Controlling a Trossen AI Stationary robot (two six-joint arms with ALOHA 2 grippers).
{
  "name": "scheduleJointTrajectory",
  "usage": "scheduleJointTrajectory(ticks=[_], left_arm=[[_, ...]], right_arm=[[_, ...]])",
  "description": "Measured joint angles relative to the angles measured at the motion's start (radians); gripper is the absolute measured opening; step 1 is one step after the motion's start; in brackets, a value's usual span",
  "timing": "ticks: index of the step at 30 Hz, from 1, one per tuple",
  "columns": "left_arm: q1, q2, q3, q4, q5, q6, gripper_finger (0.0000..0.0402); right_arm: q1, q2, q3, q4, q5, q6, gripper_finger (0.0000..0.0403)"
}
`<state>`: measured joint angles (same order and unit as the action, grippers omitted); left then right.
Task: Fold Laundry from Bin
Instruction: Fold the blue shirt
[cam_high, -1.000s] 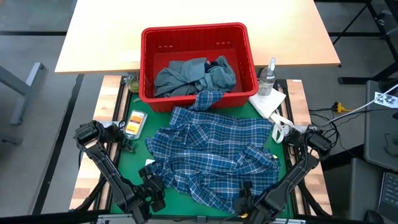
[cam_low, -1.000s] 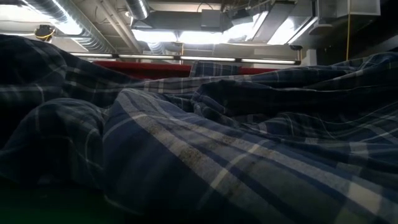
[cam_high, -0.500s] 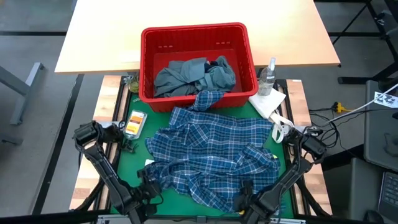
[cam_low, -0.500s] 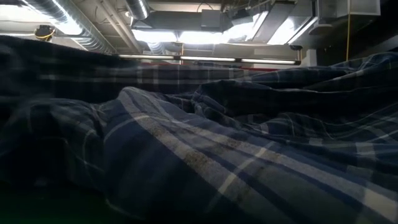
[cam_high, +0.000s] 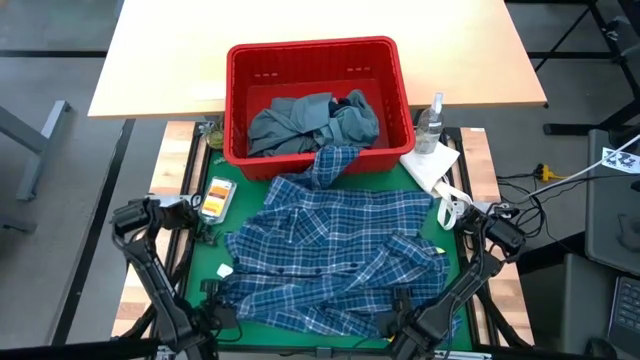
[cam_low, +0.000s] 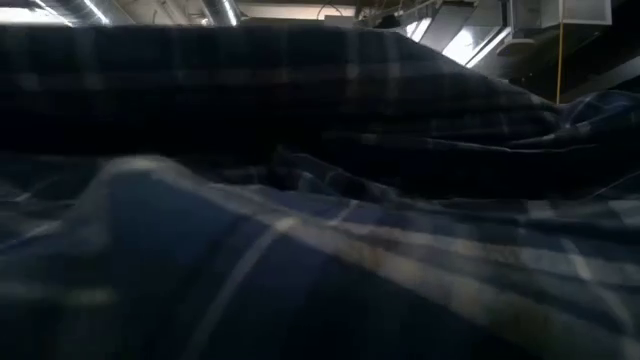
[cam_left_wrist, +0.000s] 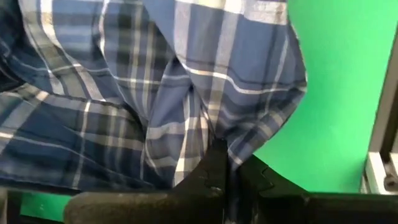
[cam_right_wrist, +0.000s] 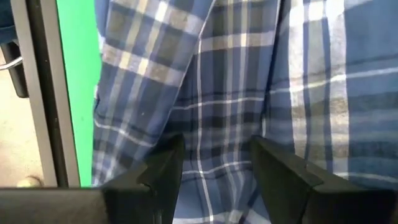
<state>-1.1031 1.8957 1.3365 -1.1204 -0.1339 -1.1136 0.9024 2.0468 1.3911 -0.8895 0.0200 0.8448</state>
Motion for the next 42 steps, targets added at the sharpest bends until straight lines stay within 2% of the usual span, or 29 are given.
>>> scheduleJointTrajectory(ticks=[9,17,22,30,33,39,42], left_arm=[[-0.015,0.0,0.002,-0.007,0.129,0.001,0.0],[-0.013,0.0,0.002,-0.009,0.135,-0.002,0.0],[-0.007,0.0,0.001,-0.014,0.135,-0.002,0.0],[-0.009,0.0,0.0,-0.014,0.141,-0.022,0.0],[-0.01,0.0,0.0,-0.012,0.134,-0.037,0.0],[-0.012,0.0,0.0,-0.009,0.129,-0.037,0.0],[-0.012,0.0,0.0,-0.009,0.126,-0.037,0.0]], right_arm=[[0.0,0.001,0.0,-0.001,-0.018,-0.001,0.0191],[0.0,0.002,0.007,-0.008,-0.028,-0.01,0.0191],[0.002,0.012,0.089,-0.072,0.008,-0.066,0.0191],[0.02,0.008,0.252,-0.279,0.027,-0.094,0.0191],[0.048,0.008,0.292,-0.278,0.027,-0.093,0.0191],[0.141,0.009,0.306,-0.115,0.043,-0.065,0.0191],[0.181,0.019,0.306,-0.088,0.069,-0.008,0.0191]])
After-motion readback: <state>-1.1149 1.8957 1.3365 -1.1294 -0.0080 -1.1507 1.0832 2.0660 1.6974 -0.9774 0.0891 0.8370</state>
